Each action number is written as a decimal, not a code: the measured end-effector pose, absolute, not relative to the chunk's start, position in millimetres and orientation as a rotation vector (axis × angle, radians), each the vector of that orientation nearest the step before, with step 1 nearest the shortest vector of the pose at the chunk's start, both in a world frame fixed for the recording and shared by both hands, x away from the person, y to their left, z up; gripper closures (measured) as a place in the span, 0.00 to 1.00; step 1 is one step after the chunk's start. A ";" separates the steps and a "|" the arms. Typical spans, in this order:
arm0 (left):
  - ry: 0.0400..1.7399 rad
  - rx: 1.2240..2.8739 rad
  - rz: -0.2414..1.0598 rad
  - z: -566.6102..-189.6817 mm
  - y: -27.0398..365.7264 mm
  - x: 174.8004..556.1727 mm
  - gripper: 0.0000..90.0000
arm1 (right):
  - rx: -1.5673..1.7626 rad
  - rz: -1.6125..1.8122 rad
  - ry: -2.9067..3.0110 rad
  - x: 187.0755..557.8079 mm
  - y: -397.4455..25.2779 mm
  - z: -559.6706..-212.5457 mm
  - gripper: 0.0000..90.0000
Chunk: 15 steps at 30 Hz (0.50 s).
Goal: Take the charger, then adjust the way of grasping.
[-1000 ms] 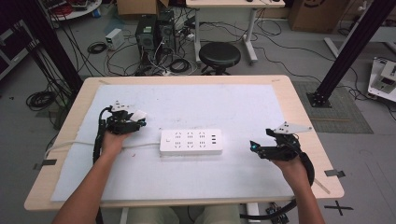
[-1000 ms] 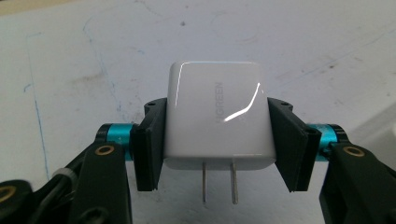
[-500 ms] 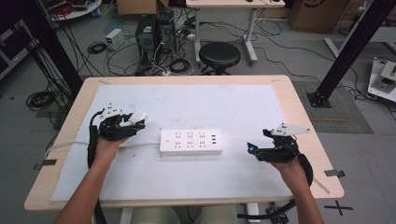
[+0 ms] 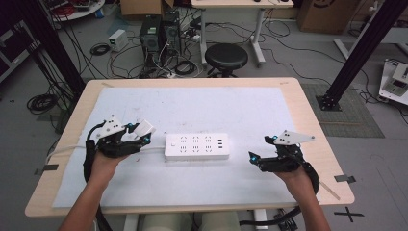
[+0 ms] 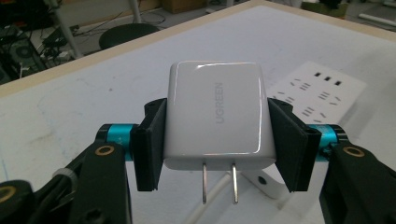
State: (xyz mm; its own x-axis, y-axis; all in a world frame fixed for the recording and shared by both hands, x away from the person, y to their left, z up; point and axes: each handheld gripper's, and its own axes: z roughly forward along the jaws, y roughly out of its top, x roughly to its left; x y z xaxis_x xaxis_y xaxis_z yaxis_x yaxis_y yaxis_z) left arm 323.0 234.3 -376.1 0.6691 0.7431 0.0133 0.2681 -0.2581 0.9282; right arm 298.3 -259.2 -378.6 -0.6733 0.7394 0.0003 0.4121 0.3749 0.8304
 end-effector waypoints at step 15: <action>0.667 1.840 0.530 -367.9 225.3 301.3 0.47 | 0.931 1.185 2.350 301.2 -239.1 -374.7 0.19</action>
State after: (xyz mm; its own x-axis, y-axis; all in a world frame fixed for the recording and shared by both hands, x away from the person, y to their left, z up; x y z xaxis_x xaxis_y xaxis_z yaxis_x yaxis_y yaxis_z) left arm 301.3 225.3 -367.9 0.7457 0.6647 0.0468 0.1956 -0.2855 0.9382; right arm 301.2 -239.1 -374.7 -0.7237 0.6899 -0.0139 0.3988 0.4346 0.8075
